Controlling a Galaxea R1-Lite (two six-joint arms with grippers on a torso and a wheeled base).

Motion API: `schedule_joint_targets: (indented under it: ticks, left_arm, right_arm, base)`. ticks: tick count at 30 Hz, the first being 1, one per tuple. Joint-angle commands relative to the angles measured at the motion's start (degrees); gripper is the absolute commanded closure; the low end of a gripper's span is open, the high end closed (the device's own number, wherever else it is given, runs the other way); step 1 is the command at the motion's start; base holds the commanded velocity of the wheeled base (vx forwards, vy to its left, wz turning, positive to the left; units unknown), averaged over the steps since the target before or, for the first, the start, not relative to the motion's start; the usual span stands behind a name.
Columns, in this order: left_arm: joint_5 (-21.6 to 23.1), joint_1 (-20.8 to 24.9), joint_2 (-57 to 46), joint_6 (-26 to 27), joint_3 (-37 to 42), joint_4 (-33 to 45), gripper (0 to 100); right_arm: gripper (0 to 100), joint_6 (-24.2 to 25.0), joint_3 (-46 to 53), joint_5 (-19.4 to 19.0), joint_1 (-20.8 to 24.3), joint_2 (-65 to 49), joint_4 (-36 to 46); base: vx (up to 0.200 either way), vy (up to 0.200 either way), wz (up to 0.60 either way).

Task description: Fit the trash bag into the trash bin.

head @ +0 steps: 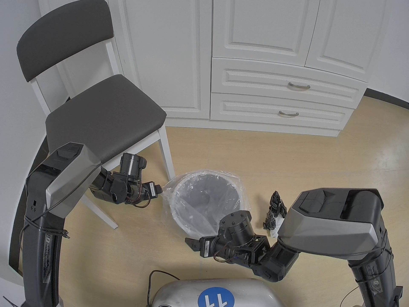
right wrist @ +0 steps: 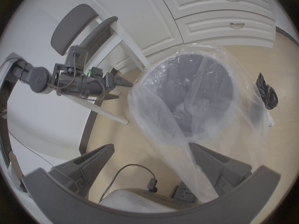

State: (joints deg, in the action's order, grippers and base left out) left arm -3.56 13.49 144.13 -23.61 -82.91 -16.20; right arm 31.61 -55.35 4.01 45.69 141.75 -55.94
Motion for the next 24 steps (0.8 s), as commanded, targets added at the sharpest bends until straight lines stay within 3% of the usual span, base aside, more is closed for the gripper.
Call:
schedule_joint_targets:
  ticks: [1, 15, 24]
  left_arm:
    - [-0.04, 0.13, -1.39, -0.03, 0.55, -0.06, 0]
    - [0.13, 2.33, -6.23, 0.06, 4.33, -0.32, 0]
    - [0.04, 7.16, -8.78, 0.23, 7.67, -0.32, 0]
  right_arm:
    - [0, -0.06, 1.29, -0.06, 2.47, -1.22, -0.48]
    - [0, 0.21, 1.82, -0.06, 9.94, 0.28, -4.00]
    - [0, 1.00, 0.15, 0.74, 8.89, 0.98, -6.28]
  base:
    - [0.000, 0.000, 0.00]
    - [0.000, 0.000, 0.00]
    - [0.000, 0.000, 0.00]
